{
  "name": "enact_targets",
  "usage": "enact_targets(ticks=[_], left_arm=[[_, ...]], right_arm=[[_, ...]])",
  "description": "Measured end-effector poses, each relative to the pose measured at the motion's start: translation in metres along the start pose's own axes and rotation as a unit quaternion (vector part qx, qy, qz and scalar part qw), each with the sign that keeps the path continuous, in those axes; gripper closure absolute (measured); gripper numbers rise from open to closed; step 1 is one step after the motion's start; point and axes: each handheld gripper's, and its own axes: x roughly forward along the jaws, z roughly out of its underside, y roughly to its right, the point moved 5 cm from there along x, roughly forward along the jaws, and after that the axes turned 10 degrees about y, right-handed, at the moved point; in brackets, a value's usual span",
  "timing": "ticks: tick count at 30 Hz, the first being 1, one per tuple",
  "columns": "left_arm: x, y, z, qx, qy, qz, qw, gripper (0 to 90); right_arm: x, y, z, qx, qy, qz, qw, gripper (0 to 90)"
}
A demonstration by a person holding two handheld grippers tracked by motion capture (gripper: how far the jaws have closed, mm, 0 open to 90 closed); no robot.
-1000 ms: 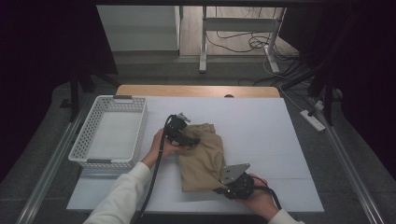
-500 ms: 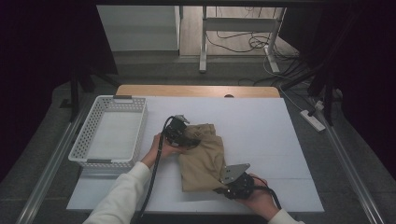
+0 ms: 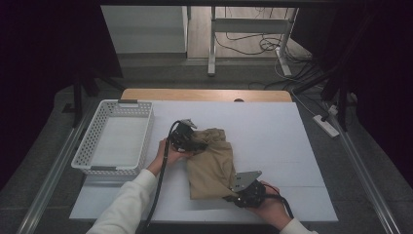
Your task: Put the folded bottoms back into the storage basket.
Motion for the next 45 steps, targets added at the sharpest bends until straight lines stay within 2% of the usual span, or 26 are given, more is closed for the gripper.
enact_targets(ticks=[20, 39, 45], left_arm=[[-0.019, 0.011, -0.011, 0.022, 0.029, 0.000, 0.9993, 61.1], [-0.038, 0.019, -0.017, 0.028, 0.050, 0.005, 0.9984, 61.3], [-0.041, 0.021, -0.017, 0.029, 0.047, 0.007, 0.9984, 61.4]], right_arm=[[-0.005, -0.001, -0.005, -0.001, 0.026, 0.003, 0.9997, 77.7], [-0.010, -0.004, -0.011, -0.002, 0.049, 0.001, 0.9988, 77.7], [-0.010, -0.007, -0.014, -0.004, 0.057, -0.001, 0.9984, 77.7]])
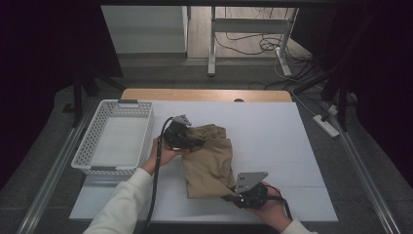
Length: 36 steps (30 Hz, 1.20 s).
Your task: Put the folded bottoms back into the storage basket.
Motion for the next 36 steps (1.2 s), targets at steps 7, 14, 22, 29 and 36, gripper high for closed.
enact_targets(ticks=[7, 14, 22, 29, 36], left_arm=[[-0.005, 0.002, -0.003, 0.006, 0.005, 0.000, 1.0000, 61.4], [-0.010, 0.005, -0.006, 0.010, 0.007, -0.003, 0.9999, 61.4], [-0.017, 0.007, -0.008, 0.013, 0.009, -0.004, 0.9999, 61.4], [-0.025, 0.009, -0.012, 0.013, 0.014, -0.005, 0.9998, 61.5], [-0.033, 0.014, -0.015, 0.022, 0.015, -0.008, 0.9996, 61.5]], right_arm=[[0.000, 0.000, -0.001, 0.000, 0.004, 0.000, 1.0000, 77.7], [0.000, 0.000, -0.002, 0.004, 0.012, 0.001, 0.9999, 77.6], [-0.001, 0.000, -0.006, 0.004, 0.024, 0.004, 0.9997, 77.7], [-0.001, 0.000, -0.010, 0.004, 0.033, 0.005, 0.9994, 77.6], [-0.002, -0.001, -0.012, 0.008, 0.040, 0.003, 0.9992, 77.6]])
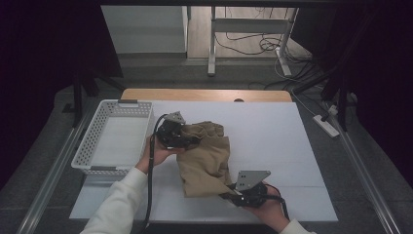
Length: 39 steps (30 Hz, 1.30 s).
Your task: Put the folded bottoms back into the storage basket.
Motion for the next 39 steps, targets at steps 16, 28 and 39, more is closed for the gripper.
enact_targets(ticks=[16, 28, 39], left_arm=[[-0.015, 0.003, 0.000, -0.002, 0.004, -0.009, 0.9999, 61.5], [-0.028, 0.003, -0.003, 0.000, 0.012, -0.012, 0.9999, 61.5], [-0.041, 0.002, -0.007, -0.001, 0.024, -0.015, 0.9996, 61.5]], right_arm=[[0.002, -0.001, -0.008, -0.007, 0.014, -0.003, 0.9999, 77.6], [0.004, 0.000, -0.016, -0.009, 0.026, -0.002, 0.9996, 77.6], [0.007, 0.001, -0.026, -0.014, 0.035, -0.002, 0.9993, 77.7]])
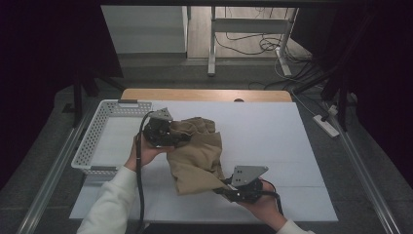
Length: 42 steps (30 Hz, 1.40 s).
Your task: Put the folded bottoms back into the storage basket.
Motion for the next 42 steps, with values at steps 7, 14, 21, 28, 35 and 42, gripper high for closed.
enact_targets(ticks=[7, 14, 21, 28, 35, 42], left_arm=[[-0.008, -0.001, -0.001, 0.000, 0.004, -0.004, 1.0000, 61.5], [-0.015, -0.004, -0.002, -0.006, 0.006, -0.007, 0.9999, 61.6], [-0.028, -0.007, -0.003, -0.007, 0.018, -0.014, 0.9997, 61.7], [-0.040, -0.011, -0.004, -0.008, 0.025, -0.019, 0.9995, 61.7], [-0.053, -0.013, -0.008, -0.005, 0.039, -0.021, 0.9990, 61.7], [-0.065, -0.016, -0.010, -0.008, 0.048, -0.027, 0.9985, 61.7]], right_arm=[[0.004, 0.000, -0.006, -0.004, 0.002, -0.002, 1.0000, 77.6], [0.012, 0.000, -0.014, -0.010, 0.005, -0.005, 0.9999, 77.6], [0.018, 0.000, -0.022, -0.016, 0.011, -0.007, 0.9998, 77.7], [0.024, 0.001, -0.029, -0.018, 0.017, -0.008, 0.9997, 77.7], [0.028, 0.002, -0.038, -0.021, 0.026, -0.008, 0.9994, 77.7], [0.033, 0.003, -0.046, -0.025, 0.035, -0.009, 0.9990, 77.7]])
